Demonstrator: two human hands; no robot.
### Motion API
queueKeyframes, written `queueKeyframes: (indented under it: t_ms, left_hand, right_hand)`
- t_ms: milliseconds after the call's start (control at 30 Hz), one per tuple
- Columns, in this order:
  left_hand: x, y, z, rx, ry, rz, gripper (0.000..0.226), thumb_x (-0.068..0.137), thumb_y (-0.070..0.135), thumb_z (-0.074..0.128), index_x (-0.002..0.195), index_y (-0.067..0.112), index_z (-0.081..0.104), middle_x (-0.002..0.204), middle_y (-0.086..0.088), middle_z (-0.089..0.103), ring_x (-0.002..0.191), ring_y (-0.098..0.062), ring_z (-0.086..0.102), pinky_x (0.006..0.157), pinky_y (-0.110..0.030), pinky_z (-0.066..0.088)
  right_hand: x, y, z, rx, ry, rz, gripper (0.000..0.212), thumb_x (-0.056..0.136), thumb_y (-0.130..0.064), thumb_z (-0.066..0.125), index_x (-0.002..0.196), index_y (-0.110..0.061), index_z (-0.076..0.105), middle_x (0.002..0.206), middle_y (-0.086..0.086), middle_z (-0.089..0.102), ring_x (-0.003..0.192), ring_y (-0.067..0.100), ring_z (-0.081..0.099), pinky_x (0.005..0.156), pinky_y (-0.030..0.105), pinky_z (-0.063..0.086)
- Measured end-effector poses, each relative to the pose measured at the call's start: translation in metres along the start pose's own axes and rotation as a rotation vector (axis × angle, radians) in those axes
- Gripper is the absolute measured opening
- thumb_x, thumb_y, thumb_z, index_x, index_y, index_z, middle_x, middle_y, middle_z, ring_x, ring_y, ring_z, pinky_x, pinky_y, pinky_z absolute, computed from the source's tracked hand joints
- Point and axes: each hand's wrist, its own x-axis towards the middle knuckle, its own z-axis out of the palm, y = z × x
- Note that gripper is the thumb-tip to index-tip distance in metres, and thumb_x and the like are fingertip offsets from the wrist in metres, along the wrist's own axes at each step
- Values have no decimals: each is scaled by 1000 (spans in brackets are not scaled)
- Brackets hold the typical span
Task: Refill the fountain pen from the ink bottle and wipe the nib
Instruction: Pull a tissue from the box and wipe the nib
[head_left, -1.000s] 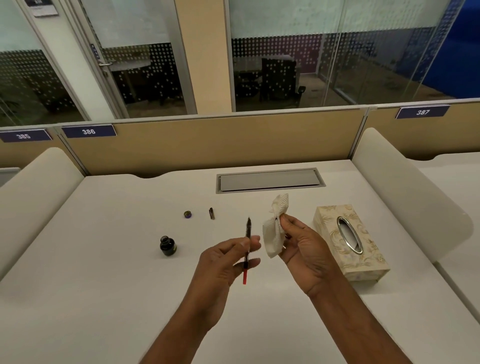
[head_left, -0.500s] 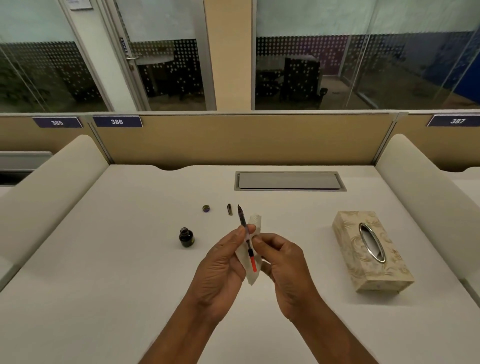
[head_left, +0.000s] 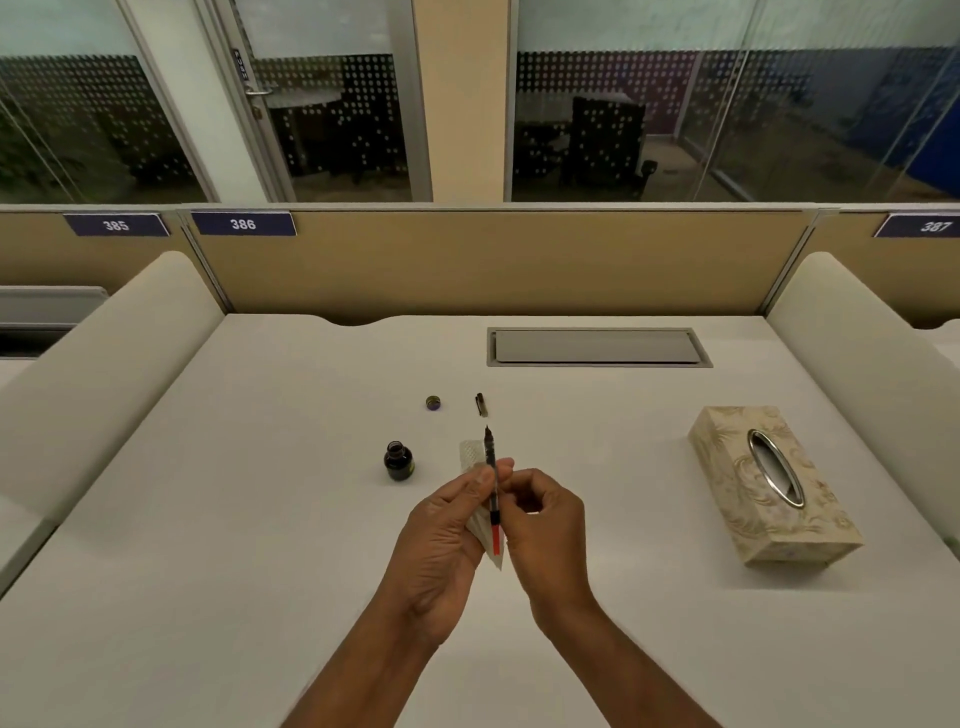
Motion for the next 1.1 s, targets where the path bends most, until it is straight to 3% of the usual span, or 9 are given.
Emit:
queueKeyframes:
  t_ms: [167,267,433,533,700,867,1033,1100]
  left_hand:
    - [8,4,-28,56,8,-9,29,98,18,59,117,3,75,122,-10,75,120,-24,69,99,-32,52]
    - [16,7,-40,66,33,-21,31,97,20,60,118,1,73,120,-14,75,119,-27,69,104,-39,51]
    - [23,8,-49,-1,107,1,38,80,25,71,110,2,75,123,-18,73,120,-32,68,109,-48,48]
    - [26,6,-49,-40,161,5,32,89,19,68,115,0,73,127,-19,71,118,-29,68,107,-42,49]
    - [30,0,-46,-130,211,4,24,96,14,63,114,1,71,117,-14,72,117,-27,65,85,-32,52]
    - [35,-3,-55,-172,200,-52,18,97,15,63,105,4,74,98,-8,79,115,-26,64,86,-32,50]
    - [46,4,-67,-187,176,-104,17,98,13,60,101,4,74,96,-8,78,117,-27,62,85,-33,49]
    - [51,9,-72,-186,169,-118,16,98,11,61,102,4,74,105,-11,75,119,-28,62,85,-33,49]
  right_hand:
    - [-4,11,15,-3,-69,42,14,93,-18,69,87,-28,77,82,-11,77,82,10,70,70,20,57]
    - [-4,19,14,0,-59,69,8,92,-21,71,89,-23,78,83,-7,77,83,9,70,73,19,55]
    - [7,45,0,-1,93,135,9,89,-15,73,82,-20,76,78,-4,76,71,4,68,66,17,52]
    - [18,72,-10,-110,126,138,12,87,-13,73,78,-21,74,75,-5,74,72,6,68,69,21,53]
    - [35,118,-10,-297,123,164,11,86,-16,70,75,-20,71,74,-7,72,74,14,67,74,39,58]
    - [39,149,6,-464,71,166,11,86,-19,67,75,-22,68,77,-9,70,75,12,65,72,38,57]
    - [43,162,24,-567,115,152,10,87,-20,65,77,-22,65,80,-8,68,75,16,63,68,35,54]
    - [45,170,31,-624,123,152,8,87,-22,65,79,-20,64,82,-5,66,77,18,61,69,35,52]
